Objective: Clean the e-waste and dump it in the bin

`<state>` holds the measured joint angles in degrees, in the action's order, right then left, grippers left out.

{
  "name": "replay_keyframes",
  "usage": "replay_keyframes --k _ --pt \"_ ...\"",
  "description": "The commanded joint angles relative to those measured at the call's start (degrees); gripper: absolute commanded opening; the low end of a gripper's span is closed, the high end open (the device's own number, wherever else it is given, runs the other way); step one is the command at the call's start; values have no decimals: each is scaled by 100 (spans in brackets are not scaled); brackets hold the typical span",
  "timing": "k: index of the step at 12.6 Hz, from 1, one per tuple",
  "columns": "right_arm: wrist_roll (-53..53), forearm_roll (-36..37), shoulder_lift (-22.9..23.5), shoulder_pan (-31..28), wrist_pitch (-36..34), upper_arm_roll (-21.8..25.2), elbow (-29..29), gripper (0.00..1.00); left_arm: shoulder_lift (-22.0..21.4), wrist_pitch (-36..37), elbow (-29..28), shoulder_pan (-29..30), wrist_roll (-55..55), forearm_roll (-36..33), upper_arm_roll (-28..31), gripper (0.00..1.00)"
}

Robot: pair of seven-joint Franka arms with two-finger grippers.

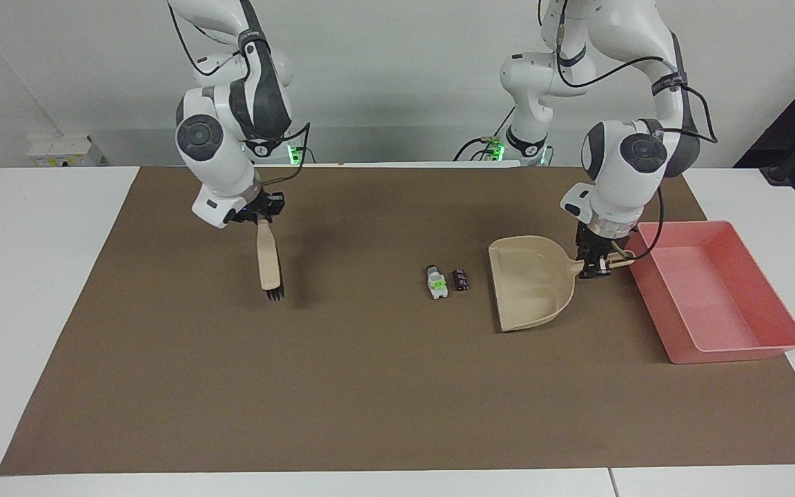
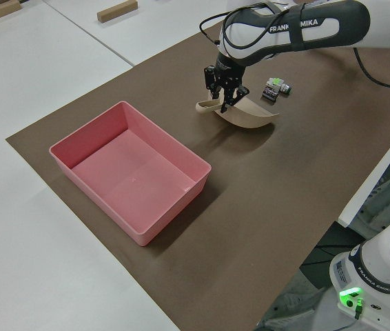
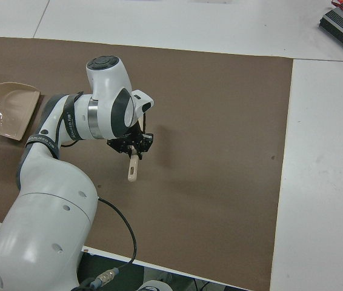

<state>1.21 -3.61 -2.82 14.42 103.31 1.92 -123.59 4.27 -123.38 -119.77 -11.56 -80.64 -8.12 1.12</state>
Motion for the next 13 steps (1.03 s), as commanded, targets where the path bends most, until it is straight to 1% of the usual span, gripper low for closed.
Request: replay_keyframes --k 1,3,5,6,9,10,12,13 --pt "-226 -357 132 324 101 1 99 0 -137 78 -213 -180 303 -207 64 0" --pt "-689 -456 343 718 119 1 195 0 -164 60 -318 -189 435 -216 64 0" --pt "-1418 -587 938 1166 111 1 781 0 -234 25 -468 -250 470 -347 64 0" --pt "-1605 -727 1246 1316 119 1 1063 0 -295 -10 -564 -259 548 -417 55 0" --pt "-2202 -764 2020 1826 137 1 1942 0 -357 -107 -714 -338 619 -471 64 0" --pt "-2256 -781 2049 1863 154 -7 1979 0 -357 -107 -715 -338 715 -479 64 0" --pt "-2336 -1166 2058 1924 198 -7 1979 0 -357 -107 -732 -338 734 -479 64 0" --pt "-2371 -1177 2084 2064 224 1 1979 0 -357 -116 -749 -347 742 -479 55 0"
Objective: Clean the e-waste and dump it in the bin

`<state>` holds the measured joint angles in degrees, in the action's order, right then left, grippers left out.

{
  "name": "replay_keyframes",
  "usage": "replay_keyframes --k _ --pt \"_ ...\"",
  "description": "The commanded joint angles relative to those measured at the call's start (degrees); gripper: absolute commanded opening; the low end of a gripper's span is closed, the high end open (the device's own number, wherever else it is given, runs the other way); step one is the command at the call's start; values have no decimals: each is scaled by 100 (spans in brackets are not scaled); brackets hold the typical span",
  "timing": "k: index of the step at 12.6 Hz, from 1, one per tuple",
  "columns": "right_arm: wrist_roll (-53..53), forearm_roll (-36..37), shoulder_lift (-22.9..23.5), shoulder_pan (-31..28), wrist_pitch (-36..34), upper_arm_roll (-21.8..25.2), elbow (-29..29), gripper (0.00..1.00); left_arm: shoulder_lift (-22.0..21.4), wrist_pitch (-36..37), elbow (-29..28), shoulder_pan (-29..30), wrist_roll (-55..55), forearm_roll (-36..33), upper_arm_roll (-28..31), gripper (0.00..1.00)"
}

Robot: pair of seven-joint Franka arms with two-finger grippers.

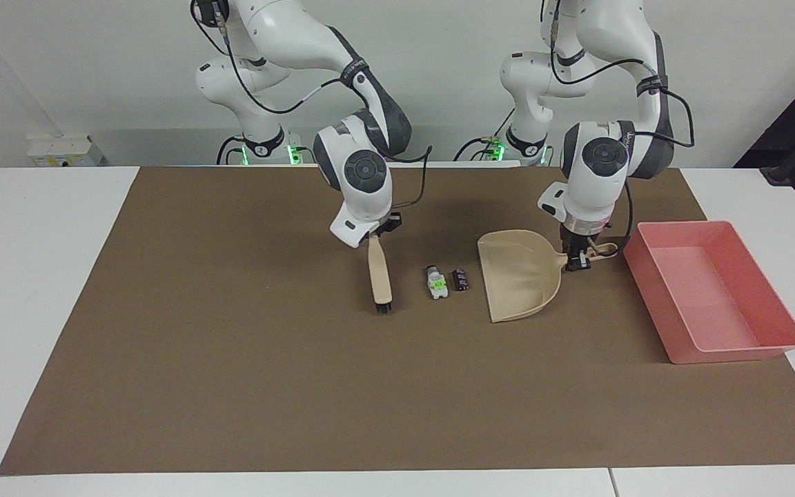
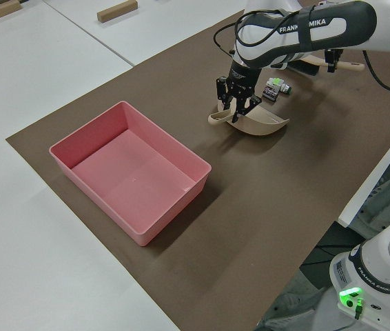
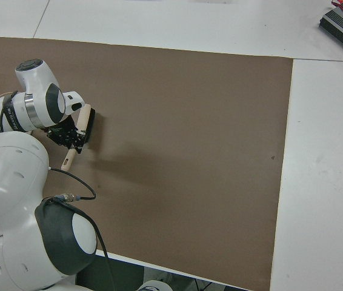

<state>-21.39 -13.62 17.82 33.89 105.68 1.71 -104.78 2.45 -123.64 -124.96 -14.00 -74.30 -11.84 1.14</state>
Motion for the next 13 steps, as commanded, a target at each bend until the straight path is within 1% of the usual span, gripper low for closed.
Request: replay_keyframes --k 1,3,6,10,11,12,13 --pt "-215 -185 37 162 31 13 106 0 -175 -90 -231 -112 161 -108 53 0" --pt "-418 -255 107 241 145 -39 106 0 -184 -81 -231 -217 302 -117 53 0" --pt "-445 -334 178 355 304 -40 89 0 -210 -90 -274 -217 302 -134 53 0" --pt "-471 -457 204 364 487 -40 80 0 -210 -81 -283 -217 311 -134 53 0" --pt "-532 -597 230 399 549 -48 98 0 -227 -81 -327 -217 319 -143 53 0" --pt "-629 -668 352 504 707 -40 115 0 -254 -99 -353 -235 346 -143 44 0" --pt "-630 -669 371 496 699 -48 133 0 -254 -160 -380 -322 416 -143 44 0"
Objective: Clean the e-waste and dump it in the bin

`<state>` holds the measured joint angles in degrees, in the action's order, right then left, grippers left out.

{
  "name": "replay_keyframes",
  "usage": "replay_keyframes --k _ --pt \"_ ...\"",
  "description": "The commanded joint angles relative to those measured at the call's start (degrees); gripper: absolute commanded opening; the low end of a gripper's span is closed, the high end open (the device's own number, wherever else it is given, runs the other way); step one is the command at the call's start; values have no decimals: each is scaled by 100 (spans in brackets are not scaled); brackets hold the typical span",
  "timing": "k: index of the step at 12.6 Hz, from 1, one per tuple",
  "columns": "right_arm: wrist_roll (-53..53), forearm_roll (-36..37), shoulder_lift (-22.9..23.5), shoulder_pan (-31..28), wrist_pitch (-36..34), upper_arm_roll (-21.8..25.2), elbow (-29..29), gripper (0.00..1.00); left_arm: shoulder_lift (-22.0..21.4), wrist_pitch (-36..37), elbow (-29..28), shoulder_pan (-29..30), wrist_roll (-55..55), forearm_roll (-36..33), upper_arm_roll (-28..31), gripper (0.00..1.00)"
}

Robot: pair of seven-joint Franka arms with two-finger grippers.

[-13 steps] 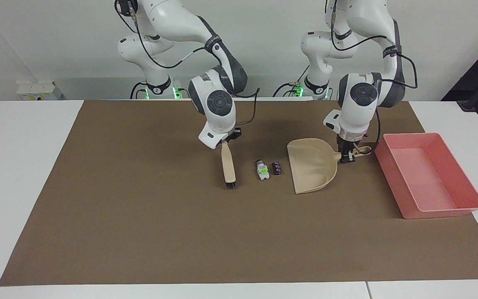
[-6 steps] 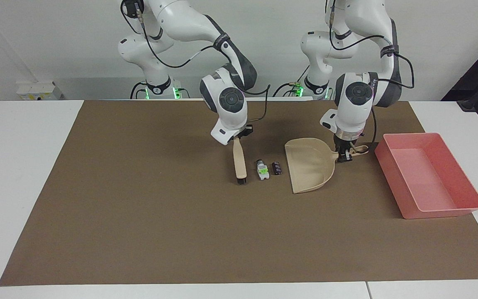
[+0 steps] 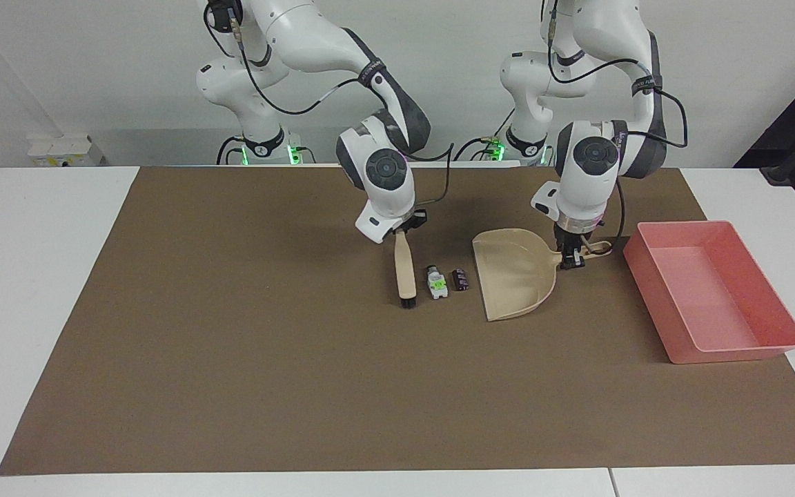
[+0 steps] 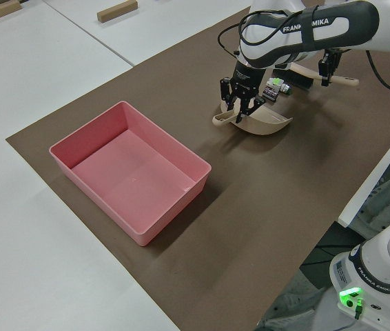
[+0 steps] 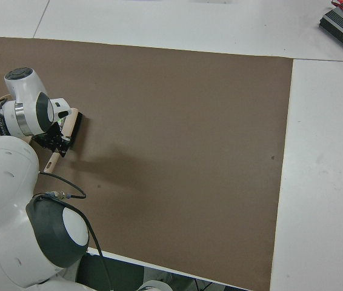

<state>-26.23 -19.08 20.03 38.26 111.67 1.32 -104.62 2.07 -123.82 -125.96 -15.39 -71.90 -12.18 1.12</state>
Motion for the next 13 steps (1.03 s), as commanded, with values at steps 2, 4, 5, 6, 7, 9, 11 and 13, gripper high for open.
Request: replay_keyframes --k 2,4,5,6,7,9,11,13 --pt "-206 -201 150 146 109 -9 179 0 -225 -195 -315 -210 281 -109 46 0" --pt "-277 -307 159 243 127 -9 179 0 -242 -177 -350 -210 281 -109 46 0" --pt "-277 -333 159 278 118 -18 179 0 -260 -186 -377 -210 281 -109 46 0" --pt "-286 -342 168 296 161 -9 179 0 -260 -186 -386 -210 281 -109 46 0" --pt "-347 -351 177 366 232 -18 179 0 -260 -195 -386 -210 281 -109 46 0" --pt "-531 -438 343 463 407 -18 284 0 -260 -204 -386 -210 281 -109 55 0" --pt "-697 -561 676 603 408 -9 757 0 -260 -204 -386 -201 281 -109 46 0" --pt "-909 -597 940 657 356 -18 1144 0 -260 -230 -386 -201 281 -109 55 0"
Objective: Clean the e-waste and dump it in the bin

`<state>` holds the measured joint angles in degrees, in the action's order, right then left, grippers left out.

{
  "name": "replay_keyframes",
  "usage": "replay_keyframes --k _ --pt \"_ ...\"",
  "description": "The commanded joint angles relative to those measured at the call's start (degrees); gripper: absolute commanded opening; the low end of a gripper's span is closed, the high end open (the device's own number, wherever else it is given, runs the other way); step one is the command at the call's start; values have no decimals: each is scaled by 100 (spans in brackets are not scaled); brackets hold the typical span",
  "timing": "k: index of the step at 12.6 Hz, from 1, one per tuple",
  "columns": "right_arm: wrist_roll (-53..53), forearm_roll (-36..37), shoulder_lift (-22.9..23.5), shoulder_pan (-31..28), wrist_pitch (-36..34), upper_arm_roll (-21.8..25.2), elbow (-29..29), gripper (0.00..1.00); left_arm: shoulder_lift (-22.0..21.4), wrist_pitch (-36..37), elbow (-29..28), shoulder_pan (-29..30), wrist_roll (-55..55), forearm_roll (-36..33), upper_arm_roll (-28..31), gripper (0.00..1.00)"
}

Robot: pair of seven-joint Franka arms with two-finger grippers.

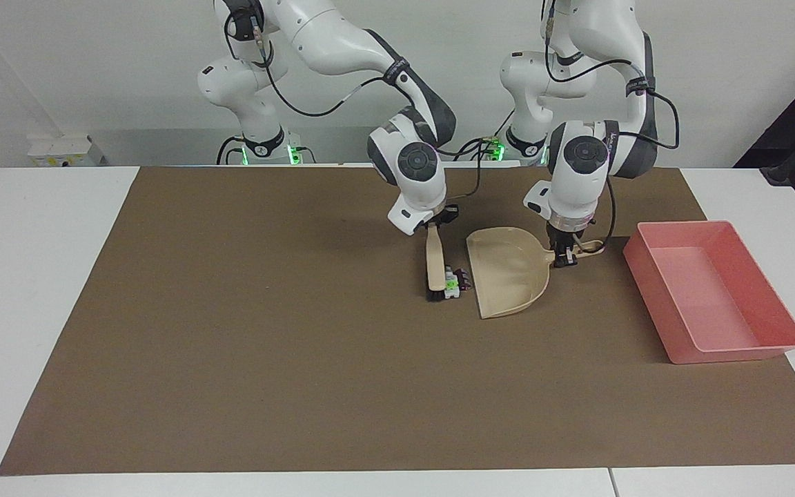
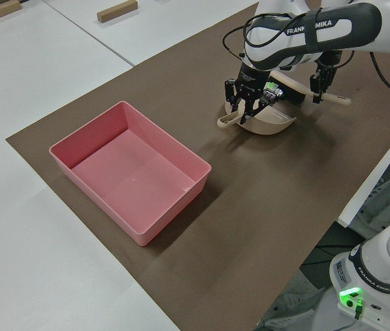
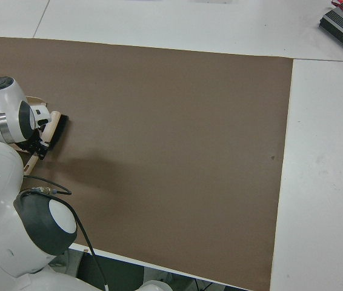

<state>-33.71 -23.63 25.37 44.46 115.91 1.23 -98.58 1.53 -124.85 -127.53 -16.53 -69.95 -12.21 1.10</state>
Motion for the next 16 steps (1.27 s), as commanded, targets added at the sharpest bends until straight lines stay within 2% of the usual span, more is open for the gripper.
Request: replay_keyframes --k 1,8,11,16 --pt "-206 -141 477 36 -86 -9 663 0 -206 -128 -228 -87 87 -106 48 0" --pt "-662 -255 680 63 -77 -211 1051 0 -206 -128 -228 -78 78 -106 40 0" --pt "-987 -317 812 63 -270 -307 1463 0 -206 -119 -228 -78 78 -106 40 1" --pt "-1217 -519 899 54 -139 -404 1613 0 -206 -154 -228 -17 -10 -106 31 0"
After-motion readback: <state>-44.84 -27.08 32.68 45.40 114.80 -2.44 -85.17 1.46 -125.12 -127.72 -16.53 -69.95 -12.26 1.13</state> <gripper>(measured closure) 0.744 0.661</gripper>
